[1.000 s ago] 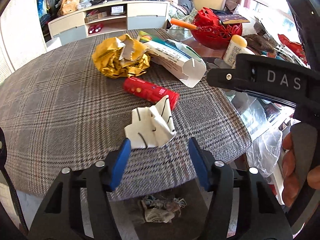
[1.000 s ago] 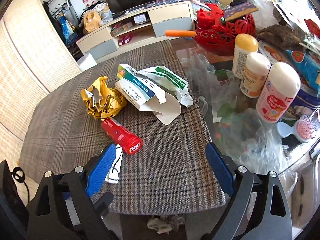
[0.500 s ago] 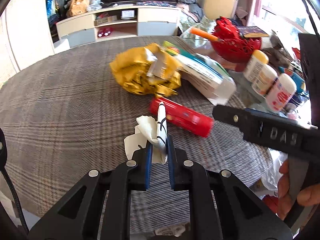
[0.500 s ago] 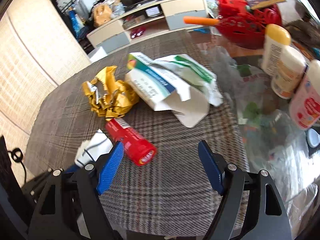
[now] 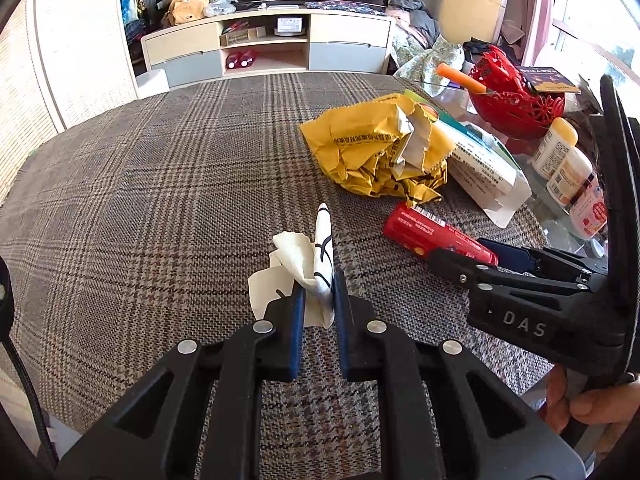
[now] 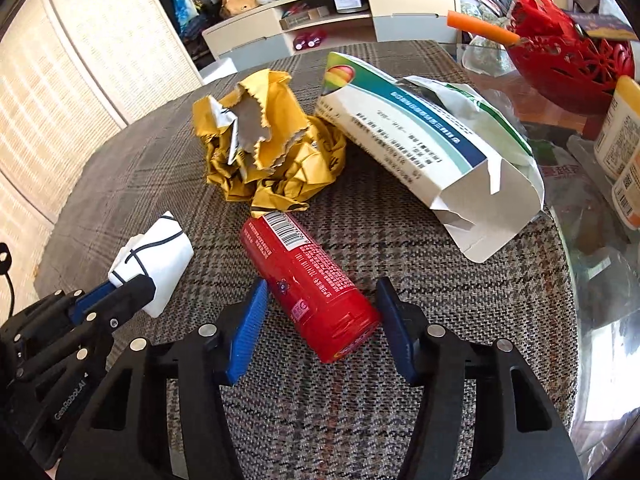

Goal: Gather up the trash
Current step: 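Grasp a white tissue with the left tool while the right tool grasps the red cylinder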

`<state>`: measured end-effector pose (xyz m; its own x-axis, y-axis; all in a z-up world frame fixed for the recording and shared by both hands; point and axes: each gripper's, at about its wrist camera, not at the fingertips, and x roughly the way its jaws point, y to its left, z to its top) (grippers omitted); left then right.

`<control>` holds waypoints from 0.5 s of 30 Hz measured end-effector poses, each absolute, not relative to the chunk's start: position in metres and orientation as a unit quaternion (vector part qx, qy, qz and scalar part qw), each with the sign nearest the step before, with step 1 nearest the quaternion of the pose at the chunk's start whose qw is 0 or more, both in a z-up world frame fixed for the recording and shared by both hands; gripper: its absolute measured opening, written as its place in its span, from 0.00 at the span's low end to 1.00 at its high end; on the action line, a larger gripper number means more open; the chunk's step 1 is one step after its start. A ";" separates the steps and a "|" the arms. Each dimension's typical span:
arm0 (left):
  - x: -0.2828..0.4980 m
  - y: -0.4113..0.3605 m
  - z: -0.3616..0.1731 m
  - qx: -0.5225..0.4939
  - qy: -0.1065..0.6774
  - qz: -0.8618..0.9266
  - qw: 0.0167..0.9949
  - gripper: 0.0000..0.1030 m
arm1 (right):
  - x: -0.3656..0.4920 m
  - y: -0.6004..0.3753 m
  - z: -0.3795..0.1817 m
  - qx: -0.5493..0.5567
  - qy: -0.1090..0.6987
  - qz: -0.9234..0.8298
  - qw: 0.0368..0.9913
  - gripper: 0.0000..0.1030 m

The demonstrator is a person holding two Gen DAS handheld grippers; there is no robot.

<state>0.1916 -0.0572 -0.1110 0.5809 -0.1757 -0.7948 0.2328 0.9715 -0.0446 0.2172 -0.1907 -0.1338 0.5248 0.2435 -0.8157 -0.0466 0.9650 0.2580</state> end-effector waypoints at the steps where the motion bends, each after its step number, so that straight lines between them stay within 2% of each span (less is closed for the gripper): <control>1: 0.191 -0.057 -0.112 0.032 0.444 -0.115 0.888 0.12 | 0.216 -0.187 -0.133 0.093 0.480 0.081 0.869 0.54; 7: 0.179 -0.052 -0.116 0.029 0.447 -0.116 0.887 0.12 | 0.214 -0.172 -0.135 0.048 0.478 0.071 0.874 0.50; 11: 0.170 -0.048 -0.114 0.029 0.448 -0.114 0.886 0.12 | 0.210 -0.178 -0.132 0.070 0.482 0.074 0.870 0.37; 15: 0.153 -0.049 -0.112 0.029 0.450 -0.120 0.885 0.12 | 0.191 -0.181 -0.124 0.076 0.486 0.082 0.867 0.35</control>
